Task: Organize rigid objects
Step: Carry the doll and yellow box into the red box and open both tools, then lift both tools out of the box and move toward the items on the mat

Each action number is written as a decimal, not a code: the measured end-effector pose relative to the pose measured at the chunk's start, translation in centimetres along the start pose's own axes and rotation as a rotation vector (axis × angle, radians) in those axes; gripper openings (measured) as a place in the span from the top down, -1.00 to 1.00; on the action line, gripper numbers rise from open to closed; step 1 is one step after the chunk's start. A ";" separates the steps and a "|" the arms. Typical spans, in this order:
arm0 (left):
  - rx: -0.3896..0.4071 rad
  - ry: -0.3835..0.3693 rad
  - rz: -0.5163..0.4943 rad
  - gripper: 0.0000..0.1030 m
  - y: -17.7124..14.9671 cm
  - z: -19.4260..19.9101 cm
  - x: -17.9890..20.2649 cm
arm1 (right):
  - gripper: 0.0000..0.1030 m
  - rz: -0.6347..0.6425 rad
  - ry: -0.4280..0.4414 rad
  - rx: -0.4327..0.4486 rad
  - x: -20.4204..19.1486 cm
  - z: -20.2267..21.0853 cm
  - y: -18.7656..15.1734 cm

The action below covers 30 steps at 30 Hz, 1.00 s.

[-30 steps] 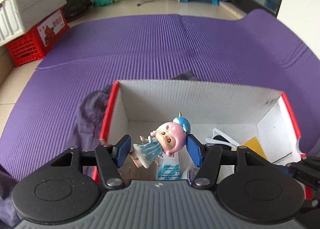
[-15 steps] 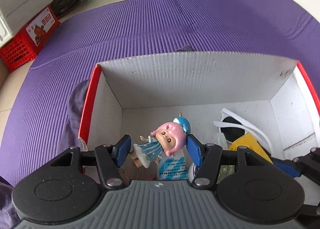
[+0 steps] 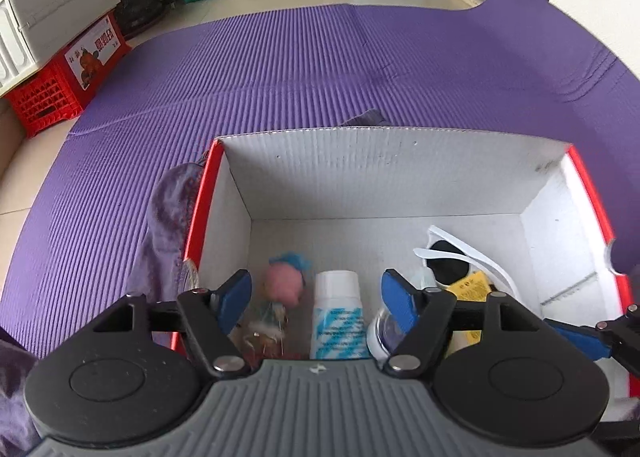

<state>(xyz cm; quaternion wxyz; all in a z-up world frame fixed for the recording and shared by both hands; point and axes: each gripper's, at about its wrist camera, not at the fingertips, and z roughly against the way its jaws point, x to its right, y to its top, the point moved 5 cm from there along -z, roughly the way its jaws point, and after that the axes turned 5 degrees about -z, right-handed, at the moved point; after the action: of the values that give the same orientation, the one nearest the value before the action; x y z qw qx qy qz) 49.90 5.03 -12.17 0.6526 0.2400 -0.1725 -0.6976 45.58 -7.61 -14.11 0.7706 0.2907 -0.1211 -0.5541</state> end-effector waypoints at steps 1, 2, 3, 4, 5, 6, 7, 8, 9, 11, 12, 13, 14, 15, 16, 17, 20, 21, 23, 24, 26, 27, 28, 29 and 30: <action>0.005 -0.004 0.001 -0.38 -0.1 0.5 0.0 | 0.00 -0.002 0.003 0.006 -0.1 0.4 0.0; 0.013 -0.010 0.003 -0.38 -0.2 1.1 0.0 | -0.01 -0.003 0.007 0.012 -0.2 0.9 0.0; 0.020 -0.015 0.003 -0.38 -0.4 1.7 0.0 | -0.03 -0.005 0.012 0.018 -0.3 1.4 0.0; 0.026 -0.018 0.003 -0.38 -0.6 2.4 0.1 | -0.03 -0.005 0.016 0.026 -0.5 2.0 -0.1; 0.034 -0.021 0.003 -0.38 -0.8 3.1 0.1 | -0.04 -0.007 0.020 0.033 -0.6 2.4 -0.1; 0.043 -0.027 0.003 -0.38 -1.0 3.9 0.1 | -0.10 -0.009 0.024 0.042 -0.7 3.1 -0.1; 0.050 -0.032 0.004 -0.38 -1.2 4.6 0.1 | -0.18 -0.011 0.028 0.051 -0.9 3.7 -0.2; 0.060 -0.035 0.005 -0.38 -1.4 5.5 0.1 | -0.19 -0.011 0.034 0.063 -1.0 4.4 -0.3; 0.067 -0.038 0.006 -0.38 -1.5 6.2 0.0 | -0.20 -0.009 0.038 0.071 -1.2 5.1 -0.4; 0.080 -0.044 0.012 -0.38 -2.0 7.7 -0.1 | -0.21 -0.008 0.047 0.084 -1.5 6.4 -0.6; 0.087 -0.049 0.014 -0.38 -2.2 8.4 -0.2 | -0.22 -0.007 0.053 0.093 -1.7 7.1 -0.7; 0.094 -0.050 0.014 -0.38 -2.5 9.2 -0.1 | -0.22 -0.007 0.058 0.102 -1.9 7.9 -0.8; 0.103 -0.048 0.013 -0.38 -2.8 9.9 -0.1 | -0.22 -0.006 0.063 0.110 -2.0 8.4 -0.9; 0.115 -0.046 0.011 -0.38 -3.1 10.8 -0.2 | -0.22 -0.005 0.069 0.120 -2.1 9.2 -1.0; 0.124 -0.045 0.010 -0.38 -3.3 11.5 -0.2 | -0.24 -0.004 0.071 0.129 -2.2 9.9 -1.2; 0.134 -0.046 0.013 -0.38 -3.6 12.4 -0.2 | -0.25 -0.005 0.074 0.137 -2.3 10.5 -1.2; 0.161 -0.050 0.020 -0.38 -4.4 14.5 -0.3 | -0.34 -0.015 0.089 0.164 -2.6 12.5 -1.6; 0.171 -0.051 0.019 -0.38 -4.7 15.4 -0.2 | -0.40 -0.021 0.093 0.174 -2.6 13.2 -1.8; 0.186 -0.054 0.014 -0.39 -5.3 16.8 -0.1 | -0.43 -0.029 0.103 0.187 -2.6 14.2 -1.9; 0.191 -0.052 0.015 -0.39 -5.6 17.4 0.0 | -0.46 -0.032 0.103 0.194 -2.7 14.8 -2.1; 0.203 -0.045 0.030 -0.39 -6.3 18.7 -0.1 | -0.51 -0.034 0.107 0.207 -2.8 15.8 -2.5; 0.211 -0.046 0.038 -0.39 -6.6 19.3 -0.3 | -0.53 -0.035 0.111 0.215 -2.9 16.3 -2.8; 0.218 -0.049 0.044 -0.39 -6.9 19.8 -0.4 | -0.56 -0.038 0.117 0.222 -2.9 16.9 -3.1; 0.227 -0.047 0.047 -0.39 -7.3 20.4 -0.5 | -0.58 -0.041 0.121 0.229 -2.9 17.2 -3.3; 0.233 -0.044 0.047 -0.39 -7.6 20.9 -0.4 | -0.61 -0.044 0.125 0.236 -3.0 17.7 -3.6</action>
<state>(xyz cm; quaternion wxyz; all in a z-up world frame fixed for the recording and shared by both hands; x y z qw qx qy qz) 31.92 4.58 0.86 0.6325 0.2948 -0.2724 -0.6624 32.65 -11.19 -1.64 0.7247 0.4159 -0.1311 -0.5335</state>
